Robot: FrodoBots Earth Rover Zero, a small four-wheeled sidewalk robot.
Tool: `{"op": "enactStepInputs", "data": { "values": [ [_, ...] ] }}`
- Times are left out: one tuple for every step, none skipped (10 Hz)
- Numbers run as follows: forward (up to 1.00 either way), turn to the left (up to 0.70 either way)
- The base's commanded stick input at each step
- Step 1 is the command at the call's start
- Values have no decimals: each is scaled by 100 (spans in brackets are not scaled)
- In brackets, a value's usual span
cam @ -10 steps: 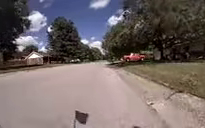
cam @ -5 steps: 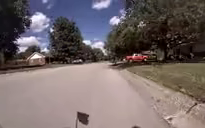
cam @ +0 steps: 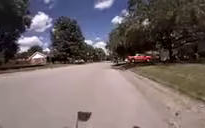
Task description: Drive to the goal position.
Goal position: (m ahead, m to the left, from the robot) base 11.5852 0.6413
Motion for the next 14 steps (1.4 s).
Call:
{"op": "enactStepInputs", "data": {
  "values": [
    [85,2],
    [85,2],
    [85,2],
    [85,2],
    [85,2],
    [85,-7],
    [85,-17],
    [85,-32],
    [85,-34],
    [85,-34],
    [85,-33],
    [85,-16],
    [85,0],
    [85,0]
  ]
}}
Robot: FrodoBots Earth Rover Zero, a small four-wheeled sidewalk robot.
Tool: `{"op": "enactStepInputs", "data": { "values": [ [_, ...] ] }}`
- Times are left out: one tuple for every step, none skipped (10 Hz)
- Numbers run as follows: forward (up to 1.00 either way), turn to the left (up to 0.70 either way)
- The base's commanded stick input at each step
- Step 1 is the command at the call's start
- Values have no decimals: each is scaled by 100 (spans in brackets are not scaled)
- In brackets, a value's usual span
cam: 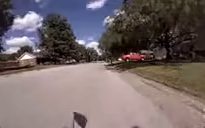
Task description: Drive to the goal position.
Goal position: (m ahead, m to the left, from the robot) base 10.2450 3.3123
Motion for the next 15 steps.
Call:
{"op": "enactStepInputs", "data": {
  "values": [
    [85,0],
    [85,0],
    [85,0],
    [85,0],
    [85,0],
    [85,0],
    [85,0],
    [85,0],
    [85,0],
    [85,0],
    [85,0],
    [85,0],
    [85,0],
    [85,0],
    [85,0]
  ]
}}
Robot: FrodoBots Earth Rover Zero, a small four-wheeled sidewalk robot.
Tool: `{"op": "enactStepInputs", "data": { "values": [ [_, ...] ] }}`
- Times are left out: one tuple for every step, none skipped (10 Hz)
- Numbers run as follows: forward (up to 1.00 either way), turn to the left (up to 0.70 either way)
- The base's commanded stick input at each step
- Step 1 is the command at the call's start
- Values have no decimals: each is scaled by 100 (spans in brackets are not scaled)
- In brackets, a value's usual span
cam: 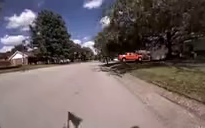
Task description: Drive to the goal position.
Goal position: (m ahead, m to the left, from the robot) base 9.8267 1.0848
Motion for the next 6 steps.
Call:
{"op": "enactStepInputs", "data": {
  "values": [
    [85,0],
    [85,0],
    [85,0],
    [85,0],
    [85,0],
    [85,0]
  ]
}}
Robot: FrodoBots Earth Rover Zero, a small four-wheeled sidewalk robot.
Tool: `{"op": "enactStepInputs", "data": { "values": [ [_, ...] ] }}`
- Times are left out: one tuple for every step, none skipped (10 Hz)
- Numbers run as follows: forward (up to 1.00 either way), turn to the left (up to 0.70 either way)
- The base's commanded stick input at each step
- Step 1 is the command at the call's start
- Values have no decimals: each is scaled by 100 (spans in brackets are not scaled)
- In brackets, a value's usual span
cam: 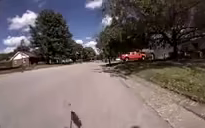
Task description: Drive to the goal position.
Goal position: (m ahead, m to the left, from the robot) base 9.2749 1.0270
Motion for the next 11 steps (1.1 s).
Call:
{"op": "enactStepInputs", "data": {
  "values": [
    [85,0],
    [85,0],
    [85,0],
    [85,0],
    [85,0],
    [85,0],
    [85,0],
    [85,0],
    [85,0],
    [85,0],
    [85,0]
  ]
}}
